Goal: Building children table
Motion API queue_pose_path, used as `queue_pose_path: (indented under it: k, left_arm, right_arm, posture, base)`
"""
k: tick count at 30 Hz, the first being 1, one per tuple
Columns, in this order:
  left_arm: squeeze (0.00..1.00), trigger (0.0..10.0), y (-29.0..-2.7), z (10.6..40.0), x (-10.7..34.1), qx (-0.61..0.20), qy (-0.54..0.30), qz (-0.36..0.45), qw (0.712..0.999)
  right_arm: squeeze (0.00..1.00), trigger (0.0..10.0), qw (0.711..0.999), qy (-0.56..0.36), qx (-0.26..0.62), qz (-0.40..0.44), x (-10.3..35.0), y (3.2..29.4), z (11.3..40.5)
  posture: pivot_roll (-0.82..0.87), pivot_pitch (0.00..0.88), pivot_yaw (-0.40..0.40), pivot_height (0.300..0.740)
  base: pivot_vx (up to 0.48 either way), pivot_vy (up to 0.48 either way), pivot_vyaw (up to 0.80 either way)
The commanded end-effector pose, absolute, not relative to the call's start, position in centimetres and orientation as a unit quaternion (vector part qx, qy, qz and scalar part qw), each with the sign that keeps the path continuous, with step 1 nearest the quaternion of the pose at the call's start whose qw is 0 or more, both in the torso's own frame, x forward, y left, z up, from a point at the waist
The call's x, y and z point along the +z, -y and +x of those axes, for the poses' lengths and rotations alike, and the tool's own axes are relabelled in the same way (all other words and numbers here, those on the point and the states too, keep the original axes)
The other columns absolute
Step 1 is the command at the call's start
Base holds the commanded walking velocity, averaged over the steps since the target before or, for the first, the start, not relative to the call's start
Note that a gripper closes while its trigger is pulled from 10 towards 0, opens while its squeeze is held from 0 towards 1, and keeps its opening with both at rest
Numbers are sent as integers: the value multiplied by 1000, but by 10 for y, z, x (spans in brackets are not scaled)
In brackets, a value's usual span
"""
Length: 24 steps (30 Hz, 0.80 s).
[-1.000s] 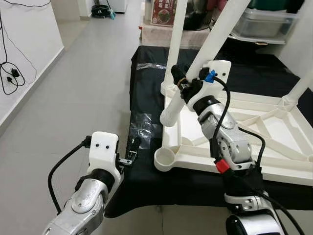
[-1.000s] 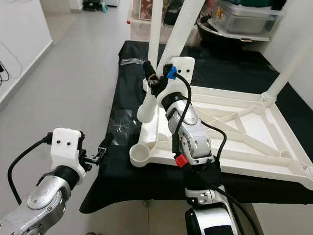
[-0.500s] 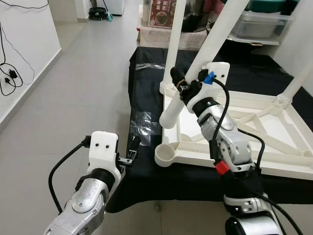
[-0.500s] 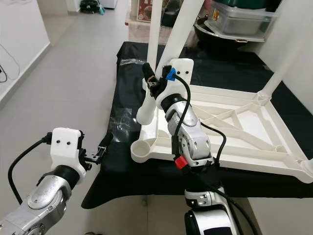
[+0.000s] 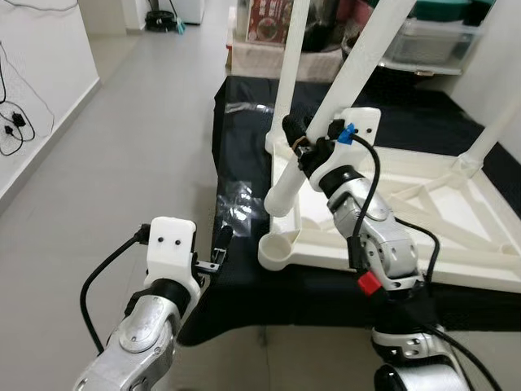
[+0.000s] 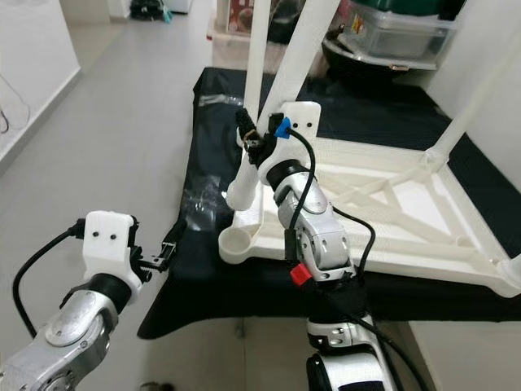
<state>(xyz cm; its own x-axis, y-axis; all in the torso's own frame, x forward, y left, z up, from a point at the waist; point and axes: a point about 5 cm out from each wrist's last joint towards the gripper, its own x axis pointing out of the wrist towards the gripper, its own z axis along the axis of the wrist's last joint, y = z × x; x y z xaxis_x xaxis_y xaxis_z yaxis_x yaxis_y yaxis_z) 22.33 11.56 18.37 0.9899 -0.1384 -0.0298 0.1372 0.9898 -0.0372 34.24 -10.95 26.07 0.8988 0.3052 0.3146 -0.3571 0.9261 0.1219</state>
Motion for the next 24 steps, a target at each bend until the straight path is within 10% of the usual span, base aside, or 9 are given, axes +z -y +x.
queue_pose_path:
  k: [1, 24]
  left_arm:
    - [0, 10000, -115, 224, 184, -66, -18, -16, 997]
    - [0, 10000, -115, 229, 196, -53, 7, -19, 998]
  right_arm:
    - [0, 10000, 956, 209, 158, 128, 289, 116, 340]
    - [0, 10000, 962, 207, 139, 115, 285, 119, 340]
  posture:
    - [113, 66, -92, 740]
    - [113, 81, -95, 740]
  base:
    - [-266, 0, 0]
    - [-138, 0, -98]
